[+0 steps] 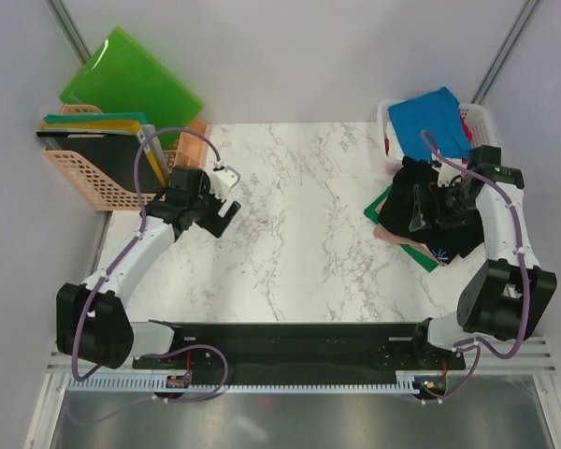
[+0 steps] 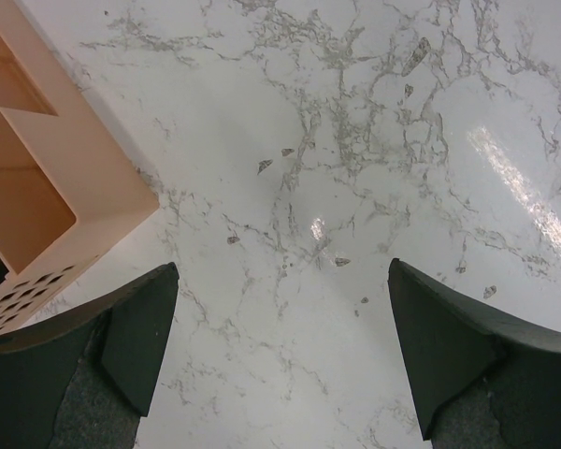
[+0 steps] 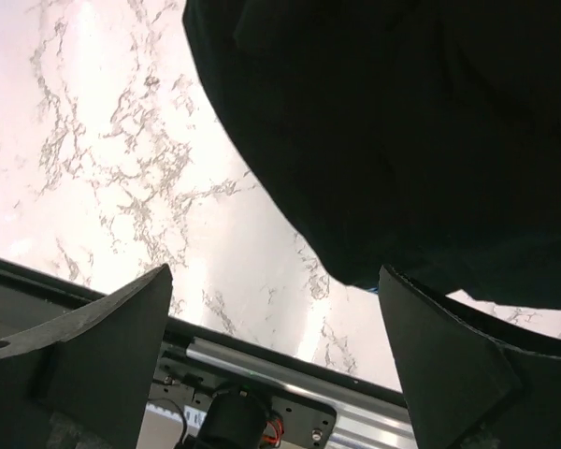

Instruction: Fold and stack the t-shirts

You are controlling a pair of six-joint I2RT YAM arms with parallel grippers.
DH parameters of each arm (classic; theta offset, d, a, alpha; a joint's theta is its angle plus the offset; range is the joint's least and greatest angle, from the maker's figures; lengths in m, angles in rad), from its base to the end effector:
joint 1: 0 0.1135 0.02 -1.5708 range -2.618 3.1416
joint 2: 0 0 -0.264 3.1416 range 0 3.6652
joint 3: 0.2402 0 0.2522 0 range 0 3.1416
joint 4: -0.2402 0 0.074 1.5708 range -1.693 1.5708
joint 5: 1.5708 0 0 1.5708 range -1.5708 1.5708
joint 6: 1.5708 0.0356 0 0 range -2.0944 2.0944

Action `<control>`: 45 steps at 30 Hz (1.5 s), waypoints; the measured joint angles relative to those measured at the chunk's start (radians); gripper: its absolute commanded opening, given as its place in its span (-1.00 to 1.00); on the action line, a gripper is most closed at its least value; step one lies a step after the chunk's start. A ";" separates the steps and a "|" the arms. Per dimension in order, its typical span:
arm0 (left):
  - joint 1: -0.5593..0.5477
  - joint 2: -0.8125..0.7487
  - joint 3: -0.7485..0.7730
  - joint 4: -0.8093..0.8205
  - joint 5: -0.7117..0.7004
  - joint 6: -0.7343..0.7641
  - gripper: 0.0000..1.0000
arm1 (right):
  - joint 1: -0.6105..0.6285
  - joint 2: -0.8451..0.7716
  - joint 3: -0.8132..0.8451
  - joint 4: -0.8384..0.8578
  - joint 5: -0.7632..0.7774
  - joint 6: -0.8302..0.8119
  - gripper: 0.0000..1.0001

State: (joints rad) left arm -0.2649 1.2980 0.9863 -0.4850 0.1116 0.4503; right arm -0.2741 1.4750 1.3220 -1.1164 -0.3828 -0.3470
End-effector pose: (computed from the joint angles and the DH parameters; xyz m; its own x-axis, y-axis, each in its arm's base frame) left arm 0.2662 -0.0763 0.2715 -0.4754 0.5771 -0.6640 0.6023 0.7637 0.2326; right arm 0.2710 -0.0624 0.2961 -0.9136 -0.0708 -0.4005 -0.1769 0.9559 0.2345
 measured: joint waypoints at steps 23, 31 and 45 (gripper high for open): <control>0.000 0.018 0.002 -0.011 0.004 0.000 1.00 | 0.002 -0.019 0.190 -0.131 -0.084 0.011 0.96; 0.000 0.017 0.003 -0.015 0.003 0.001 1.00 | -0.003 -0.033 0.056 -0.022 -0.016 0.027 0.96; 0.000 0.018 0.004 -0.015 0.003 0.002 1.00 | -0.054 0.182 -0.070 0.273 0.095 0.087 0.96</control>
State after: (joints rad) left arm -0.2649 1.3159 0.9901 -0.4999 0.1150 0.4526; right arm -0.3279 1.6569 1.2518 -0.8433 -0.2882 -0.2596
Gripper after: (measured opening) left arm 0.995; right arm 0.982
